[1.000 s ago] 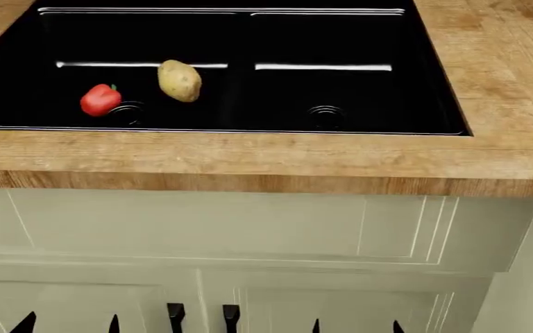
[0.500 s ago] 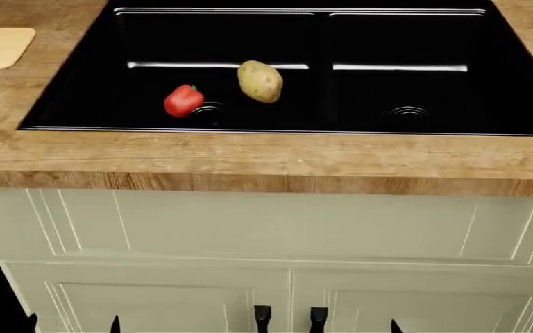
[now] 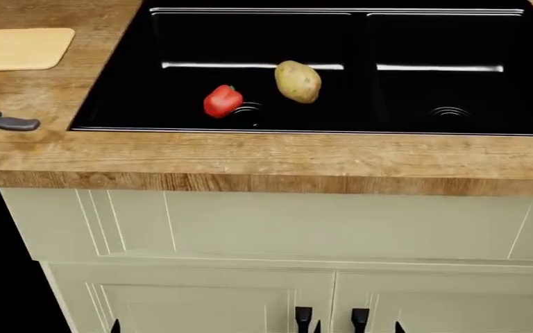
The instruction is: Pick the vegetables from the sink and place them on the cutting board.
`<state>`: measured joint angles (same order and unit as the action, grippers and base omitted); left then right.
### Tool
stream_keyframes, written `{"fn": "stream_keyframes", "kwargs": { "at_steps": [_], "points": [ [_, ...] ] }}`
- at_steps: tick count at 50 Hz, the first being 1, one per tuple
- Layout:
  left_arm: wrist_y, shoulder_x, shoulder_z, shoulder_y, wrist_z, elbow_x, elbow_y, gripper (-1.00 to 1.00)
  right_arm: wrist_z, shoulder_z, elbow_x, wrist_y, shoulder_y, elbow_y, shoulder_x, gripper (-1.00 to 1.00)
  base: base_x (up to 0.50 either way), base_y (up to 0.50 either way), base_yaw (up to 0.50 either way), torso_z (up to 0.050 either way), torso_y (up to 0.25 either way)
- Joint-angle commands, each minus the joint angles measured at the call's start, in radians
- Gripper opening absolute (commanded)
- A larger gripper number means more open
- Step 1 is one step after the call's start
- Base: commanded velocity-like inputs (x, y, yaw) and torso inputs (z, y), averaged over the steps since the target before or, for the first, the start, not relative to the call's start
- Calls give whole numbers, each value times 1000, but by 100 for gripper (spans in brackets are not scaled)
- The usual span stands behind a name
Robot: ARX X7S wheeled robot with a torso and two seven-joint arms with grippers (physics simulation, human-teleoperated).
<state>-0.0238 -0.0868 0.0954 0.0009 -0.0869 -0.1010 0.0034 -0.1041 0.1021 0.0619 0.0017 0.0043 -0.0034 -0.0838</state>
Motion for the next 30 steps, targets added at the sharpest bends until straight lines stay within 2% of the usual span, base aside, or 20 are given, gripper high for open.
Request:
{"fn": "stream_keyframes", "kwargs": {
  "at_steps": [1,6,9,11,13,16,18,20,23,25,30],
  "points": [
    [-22,63,-71,-2,74,54,-8,100,68,-63,-68,5,3,18,59,100,0,0,0,0,0],
    [-129,37,-61,-8,72,24,76,100,55,-46,-54,36,5,-39,43,100,0,0,0,0,0],
    [-272,7,-64,-45,64,9,257,100,45,-51,-63,119,38,-137,19,100,0,0,0,0,0],
    [-392,-24,-62,-99,61,15,350,100,56,-75,-34,222,67,-236,-2,100,0,0,0,0,0],
    [-587,-58,-117,-166,82,-56,464,100,81,-97,-15,402,113,-401,-51,100,0,0,0,0,0],
    [-768,-91,-185,-265,84,-120,557,100,112,-163,55,661,202,-579,-104,100,0,0,0,0,0],
    [-839,-106,-209,-306,82,-142,590,100,124,-195,91,755,246,-628,-119,100,0,0,0,0,0],
    [-987,-133,-258,-389,92,-201,650,100,153,-249,150,883,326,-674,-152,100,0,0,0,0,0],
    [-1088,-174,-285,-457,106,-233,680,100,175,-278,181,964,398,-702,-197,100,0,0,0,0,0],
    [-1180,-209,-301,-544,115,-258,678,100,196,-320,225,1100,500,-757,-247,100,0,0,0,0,0],
    [-1334,-261,-348,-704,129,-302,661,100,245,-418,297,1294,666,-790,-333,100,0,0,0,0,0]
  ]
}}
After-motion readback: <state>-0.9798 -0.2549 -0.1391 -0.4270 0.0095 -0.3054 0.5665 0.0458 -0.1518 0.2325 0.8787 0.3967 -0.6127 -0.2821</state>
